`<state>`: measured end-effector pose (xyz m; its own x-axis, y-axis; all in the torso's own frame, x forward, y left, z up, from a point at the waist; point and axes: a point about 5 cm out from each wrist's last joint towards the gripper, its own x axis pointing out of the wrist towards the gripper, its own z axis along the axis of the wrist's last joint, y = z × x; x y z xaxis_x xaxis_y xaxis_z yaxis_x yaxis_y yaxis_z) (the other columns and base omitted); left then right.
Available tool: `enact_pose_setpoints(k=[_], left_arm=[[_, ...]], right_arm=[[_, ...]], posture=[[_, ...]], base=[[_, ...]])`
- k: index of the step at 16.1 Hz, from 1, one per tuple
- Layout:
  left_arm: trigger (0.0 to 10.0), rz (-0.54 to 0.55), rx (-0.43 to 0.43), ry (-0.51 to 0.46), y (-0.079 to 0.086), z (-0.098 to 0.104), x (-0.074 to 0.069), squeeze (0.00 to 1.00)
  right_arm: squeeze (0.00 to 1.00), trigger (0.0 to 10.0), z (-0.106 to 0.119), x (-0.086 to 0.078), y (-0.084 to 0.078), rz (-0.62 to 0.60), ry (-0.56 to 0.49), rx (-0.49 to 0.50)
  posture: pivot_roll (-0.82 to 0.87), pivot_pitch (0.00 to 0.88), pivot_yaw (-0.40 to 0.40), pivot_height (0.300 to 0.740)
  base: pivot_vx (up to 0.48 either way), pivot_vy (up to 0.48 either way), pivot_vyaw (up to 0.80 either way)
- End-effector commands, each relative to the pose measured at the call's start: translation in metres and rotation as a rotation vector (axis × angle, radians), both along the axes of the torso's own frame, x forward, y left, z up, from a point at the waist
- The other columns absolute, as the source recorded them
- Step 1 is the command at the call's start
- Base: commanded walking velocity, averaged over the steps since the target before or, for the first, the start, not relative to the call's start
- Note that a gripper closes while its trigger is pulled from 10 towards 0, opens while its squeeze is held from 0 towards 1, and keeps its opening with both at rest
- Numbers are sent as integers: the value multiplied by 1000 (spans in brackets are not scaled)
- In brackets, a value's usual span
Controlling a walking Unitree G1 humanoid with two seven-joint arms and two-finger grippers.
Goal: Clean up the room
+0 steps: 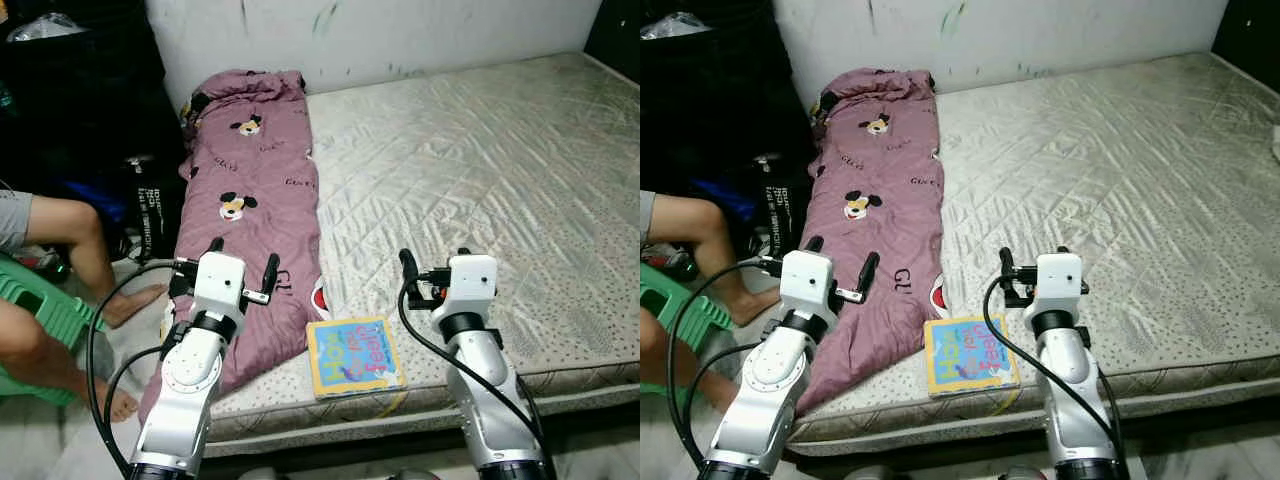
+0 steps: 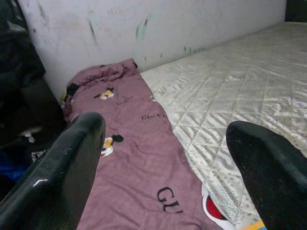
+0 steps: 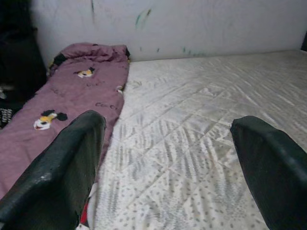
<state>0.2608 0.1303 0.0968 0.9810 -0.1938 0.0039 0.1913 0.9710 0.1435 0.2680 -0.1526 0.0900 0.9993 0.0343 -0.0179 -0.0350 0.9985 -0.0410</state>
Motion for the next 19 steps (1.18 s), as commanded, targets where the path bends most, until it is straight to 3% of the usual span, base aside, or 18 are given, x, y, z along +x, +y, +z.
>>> enact_pose_setpoints(k=[1,4,7,19], left_arm=[[10000,27,9,-8,5,1,2,0],[10000,101,-5,-19,12,0,-6,0],[10000,163,-25,-6,20,-2,-13,0],[10000,66,-20,16,10,-2,-11,0]], right_arm=[[0,10000,2,4,5,31,-13,6],[0,10000,1,11,13,113,3,-7],[0,10000,0,15,22,172,15,-11],[0,10000,-4,7,16,138,25,-16]], posture=[[6,3,93,740],[60,14,7,740],[83,26,-30,740],[45,52,10,740]], base=[[0,0,0],[0,0,0],[0,0,0],[0,0,0]])
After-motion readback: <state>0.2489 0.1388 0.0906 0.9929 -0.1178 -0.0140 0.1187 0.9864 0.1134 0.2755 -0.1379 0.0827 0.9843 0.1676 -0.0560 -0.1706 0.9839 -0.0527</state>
